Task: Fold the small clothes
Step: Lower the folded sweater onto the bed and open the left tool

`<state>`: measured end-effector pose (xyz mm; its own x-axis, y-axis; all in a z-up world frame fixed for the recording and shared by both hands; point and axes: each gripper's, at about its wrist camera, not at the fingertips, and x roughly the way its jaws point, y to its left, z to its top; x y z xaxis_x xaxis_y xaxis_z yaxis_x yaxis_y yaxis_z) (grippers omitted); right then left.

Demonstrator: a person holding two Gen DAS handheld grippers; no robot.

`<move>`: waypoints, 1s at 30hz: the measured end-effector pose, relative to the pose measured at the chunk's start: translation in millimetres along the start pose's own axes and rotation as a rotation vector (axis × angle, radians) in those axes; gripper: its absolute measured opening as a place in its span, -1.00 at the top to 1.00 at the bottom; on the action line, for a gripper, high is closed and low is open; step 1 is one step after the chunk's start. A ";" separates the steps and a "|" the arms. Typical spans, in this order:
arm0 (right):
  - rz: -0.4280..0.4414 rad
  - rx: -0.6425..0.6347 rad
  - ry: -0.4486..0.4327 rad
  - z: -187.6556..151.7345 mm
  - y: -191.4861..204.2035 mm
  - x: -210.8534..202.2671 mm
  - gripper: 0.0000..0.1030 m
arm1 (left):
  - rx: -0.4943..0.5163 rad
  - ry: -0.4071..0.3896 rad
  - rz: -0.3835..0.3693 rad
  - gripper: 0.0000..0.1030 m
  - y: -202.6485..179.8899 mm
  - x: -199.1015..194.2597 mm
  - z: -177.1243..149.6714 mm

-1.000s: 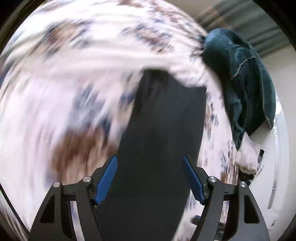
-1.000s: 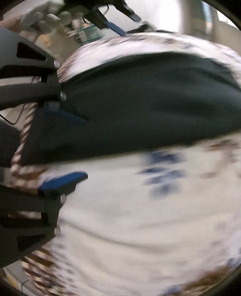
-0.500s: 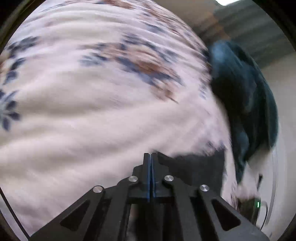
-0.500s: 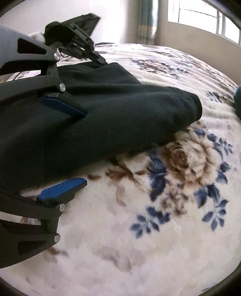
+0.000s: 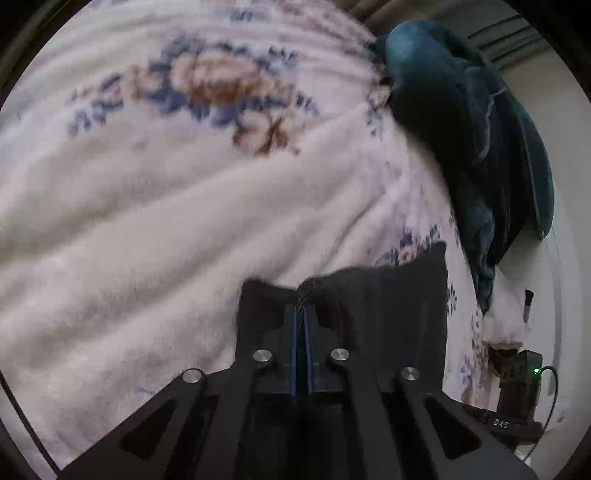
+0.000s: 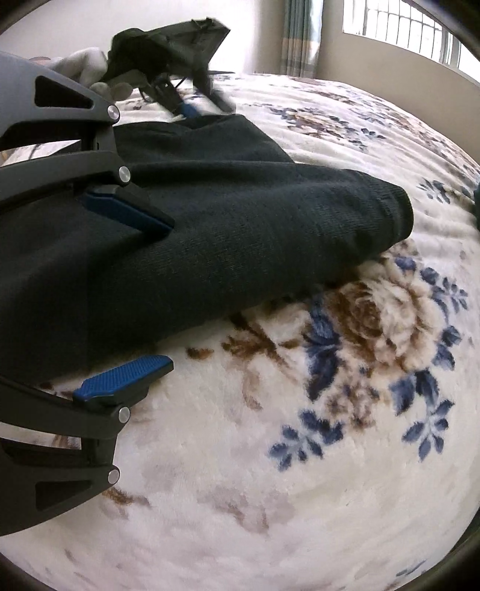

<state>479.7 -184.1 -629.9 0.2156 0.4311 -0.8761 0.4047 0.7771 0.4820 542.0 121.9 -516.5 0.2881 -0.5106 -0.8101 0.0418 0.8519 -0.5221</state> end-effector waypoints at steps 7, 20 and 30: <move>-0.006 -0.026 -0.002 7.9 11.7 8.4 -0.36 | -0.101 -0.072 0.073 1.00 44.3 -15.2 18.7; 0.023 -0.024 0.015 12.3 8.6 5.9 -0.36 | 0.071 0.044 0.097 0.72 -14.5 7.4 -15.1; -0.009 -0.099 0.046 11.0 16.2 11.7 -0.36 | -0.045 0.074 0.043 0.49 12.8 3.8 -3.8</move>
<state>498.6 -171.5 -632.5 0.1709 0.4429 -0.8801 0.3161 0.8214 0.4747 540.0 130.4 -527.2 0.2172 -0.4827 -0.8484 -0.0122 0.8678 -0.4968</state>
